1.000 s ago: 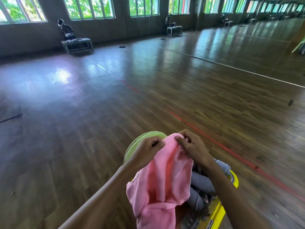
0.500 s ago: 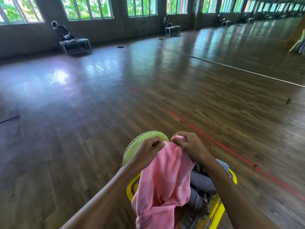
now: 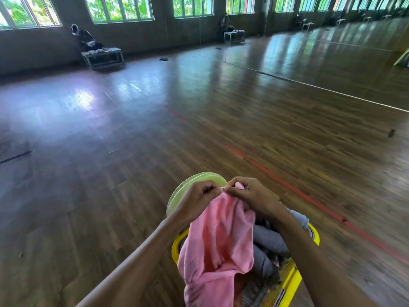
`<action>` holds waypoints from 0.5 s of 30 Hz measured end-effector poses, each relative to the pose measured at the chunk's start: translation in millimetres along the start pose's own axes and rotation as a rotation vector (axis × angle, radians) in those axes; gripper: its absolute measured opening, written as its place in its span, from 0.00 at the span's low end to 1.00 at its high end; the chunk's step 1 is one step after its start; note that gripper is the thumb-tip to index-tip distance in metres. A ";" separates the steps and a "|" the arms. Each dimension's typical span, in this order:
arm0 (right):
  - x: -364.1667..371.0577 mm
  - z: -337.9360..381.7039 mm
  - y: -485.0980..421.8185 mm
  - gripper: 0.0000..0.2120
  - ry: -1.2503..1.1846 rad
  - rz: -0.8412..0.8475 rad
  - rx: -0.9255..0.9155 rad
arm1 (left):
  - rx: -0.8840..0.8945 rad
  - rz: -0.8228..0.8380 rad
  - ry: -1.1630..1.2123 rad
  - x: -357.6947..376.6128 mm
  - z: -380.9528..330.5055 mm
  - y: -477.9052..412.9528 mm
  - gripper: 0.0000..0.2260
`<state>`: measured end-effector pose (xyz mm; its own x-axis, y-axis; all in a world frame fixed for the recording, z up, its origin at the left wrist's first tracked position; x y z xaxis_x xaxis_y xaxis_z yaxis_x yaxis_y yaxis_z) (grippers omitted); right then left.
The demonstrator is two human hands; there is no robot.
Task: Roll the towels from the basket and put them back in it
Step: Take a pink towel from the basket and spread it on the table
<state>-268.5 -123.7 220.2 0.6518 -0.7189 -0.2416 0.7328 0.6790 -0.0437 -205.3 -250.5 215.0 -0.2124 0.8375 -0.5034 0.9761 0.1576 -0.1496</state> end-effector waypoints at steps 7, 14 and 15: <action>-20.3 -4.2 -7.0 0.04 0.271 -0.104 -0.025 | -0.045 0.055 0.005 1.5 9.8 2.0 0.08; -75.5 -7.3 3.3 0.05 0.283 -0.288 0.050 | -0.127 0.022 -0.033 -6.0 48.4 20.6 0.10; -68.0 -8.1 2.9 0.05 0.271 -0.241 0.055 | -0.119 0.021 -0.028 -4.1 45.4 20.5 0.10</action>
<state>-312.2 -71.7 228.7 0.3891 -0.7866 -0.4794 0.8733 0.4806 -0.0800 -186.5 -274.5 175.4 -0.1916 0.8264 -0.5294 0.9785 0.2027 -0.0377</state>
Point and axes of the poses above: each hand's wrist, its own y-axis away from the middle knuckle, its own x-axis out of the palm, z = x × y, the point moved 8 cm from there along -y, towards the middle knuckle, and after that the axes turned 8 degrees about -y, right-handed, at the moved point
